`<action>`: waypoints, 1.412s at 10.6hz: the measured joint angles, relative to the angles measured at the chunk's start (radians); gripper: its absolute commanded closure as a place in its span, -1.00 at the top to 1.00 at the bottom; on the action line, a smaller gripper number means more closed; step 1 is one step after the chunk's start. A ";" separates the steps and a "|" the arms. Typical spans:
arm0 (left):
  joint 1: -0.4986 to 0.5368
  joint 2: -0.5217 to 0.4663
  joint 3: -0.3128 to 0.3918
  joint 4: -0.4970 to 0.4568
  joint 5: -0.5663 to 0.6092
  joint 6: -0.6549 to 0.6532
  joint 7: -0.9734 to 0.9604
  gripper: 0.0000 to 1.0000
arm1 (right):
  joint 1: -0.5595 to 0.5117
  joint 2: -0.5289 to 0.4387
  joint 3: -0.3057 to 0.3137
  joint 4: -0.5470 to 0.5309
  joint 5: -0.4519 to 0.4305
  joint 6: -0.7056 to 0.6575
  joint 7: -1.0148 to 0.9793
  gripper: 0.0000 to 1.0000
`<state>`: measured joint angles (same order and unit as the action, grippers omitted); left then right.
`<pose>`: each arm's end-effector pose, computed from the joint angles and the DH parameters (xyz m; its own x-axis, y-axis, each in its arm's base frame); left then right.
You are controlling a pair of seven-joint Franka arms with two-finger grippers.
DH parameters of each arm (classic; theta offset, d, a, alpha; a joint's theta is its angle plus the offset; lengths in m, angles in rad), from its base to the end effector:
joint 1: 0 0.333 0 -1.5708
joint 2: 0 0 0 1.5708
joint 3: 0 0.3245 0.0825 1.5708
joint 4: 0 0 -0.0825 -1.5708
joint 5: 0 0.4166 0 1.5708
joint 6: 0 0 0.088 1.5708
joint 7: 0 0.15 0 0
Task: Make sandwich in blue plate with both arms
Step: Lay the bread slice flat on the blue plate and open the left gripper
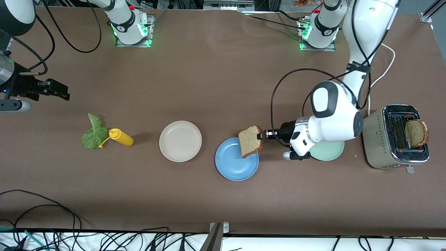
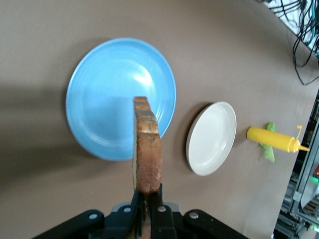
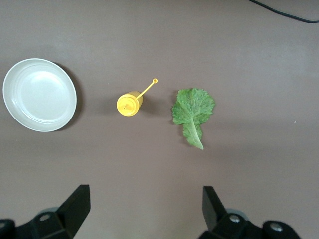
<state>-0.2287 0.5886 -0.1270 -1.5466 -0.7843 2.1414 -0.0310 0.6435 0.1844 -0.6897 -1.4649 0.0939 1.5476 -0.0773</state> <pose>0.6855 -0.3011 0.2808 0.9826 0.0738 -0.1702 0.1673 -0.7486 0.6415 0.6271 0.0164 0.5519 0.9975 0.0347 -0.0615 0.0359 -0.9992 0.0184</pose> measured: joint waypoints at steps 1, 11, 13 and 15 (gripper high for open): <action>-0.012 0.027 0.000 0.029 -0.015 0.026 -0.001 -1.00 | 0.000 0.000 0.000 0.000 0.000 0.000 0.000 1.00; -0.093 0.190 0.001 0.161 -0.064 0.155 0.017 -1.00 | -0.002 0.000 0.000 0.000 0.000 0.000 0.000 1.00; -0.093 0.211 0.001 0.161 -0.064 0.155 0.035 -1.00 | -0.002 0.000 -0.001 0.000 0.000 0.000 0.000 1.00; -0.093 0.223 0.002 0.162 -0.064 0.155 0.040 -1.00 | -0.002 0.000 -0.001 0.000 0.000 0.000 0.000 1.00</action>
<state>-0.3219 0.8113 -0.1254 -1.3848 -0.8479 2.2965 0.0090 0.6411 0.1847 -0.6902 -1.4652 0.0939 1.5473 -0.0773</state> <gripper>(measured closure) 0.921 0.000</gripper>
